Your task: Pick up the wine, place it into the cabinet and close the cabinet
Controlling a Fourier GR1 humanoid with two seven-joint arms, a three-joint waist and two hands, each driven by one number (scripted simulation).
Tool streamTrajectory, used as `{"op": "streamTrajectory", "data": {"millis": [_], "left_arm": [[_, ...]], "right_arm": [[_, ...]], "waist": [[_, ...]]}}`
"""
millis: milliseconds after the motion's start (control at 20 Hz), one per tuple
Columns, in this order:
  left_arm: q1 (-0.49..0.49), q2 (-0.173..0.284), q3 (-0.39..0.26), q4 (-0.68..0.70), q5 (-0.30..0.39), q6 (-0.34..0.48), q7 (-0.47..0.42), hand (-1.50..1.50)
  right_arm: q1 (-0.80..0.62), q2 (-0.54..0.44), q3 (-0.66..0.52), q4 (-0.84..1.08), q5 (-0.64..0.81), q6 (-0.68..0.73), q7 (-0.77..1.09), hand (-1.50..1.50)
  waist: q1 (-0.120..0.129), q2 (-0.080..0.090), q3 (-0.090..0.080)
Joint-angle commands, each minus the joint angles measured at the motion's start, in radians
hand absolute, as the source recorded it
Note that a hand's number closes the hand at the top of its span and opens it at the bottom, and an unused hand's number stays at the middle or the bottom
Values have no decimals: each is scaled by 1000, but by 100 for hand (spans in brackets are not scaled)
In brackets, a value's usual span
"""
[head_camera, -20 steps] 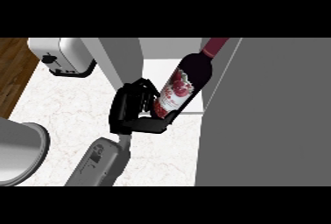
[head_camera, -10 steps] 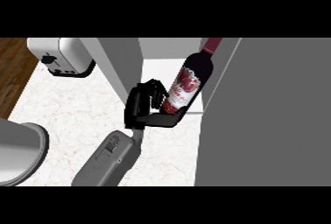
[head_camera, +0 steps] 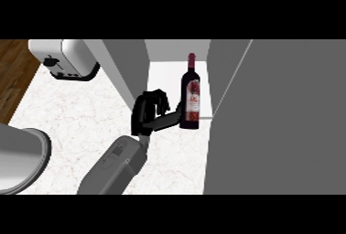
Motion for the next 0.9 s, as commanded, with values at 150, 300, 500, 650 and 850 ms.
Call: {"op": "streamTrajectory", "data": {"millis": [150,300,500,650,850], "left_arm": [[-31,0,5,107,112,-22,-88,150],[-56,0,22,218,179,-154,-179,150],[-88,0,-69,289,309,-138,-232,150],[-172,0,-12,347,276,-155,-202,150],[-224,0,-40,441,339,-185,-221,150]], "right_arm": [[-8,-13,-31,14,-56,16,7,-150],[-16,14,40,-37,19,-26,60,-150],[-27,-3,-11,63,-14,18,-41,-150],[34,14,28,-51,9,-8,26,-150],[35,-11,-38,-27,-77,22,10,-150]], "waist": [[0,0,0],[-6,2,-1],[-12,3,0],[-9,1,0],[-20,4,0]]}}
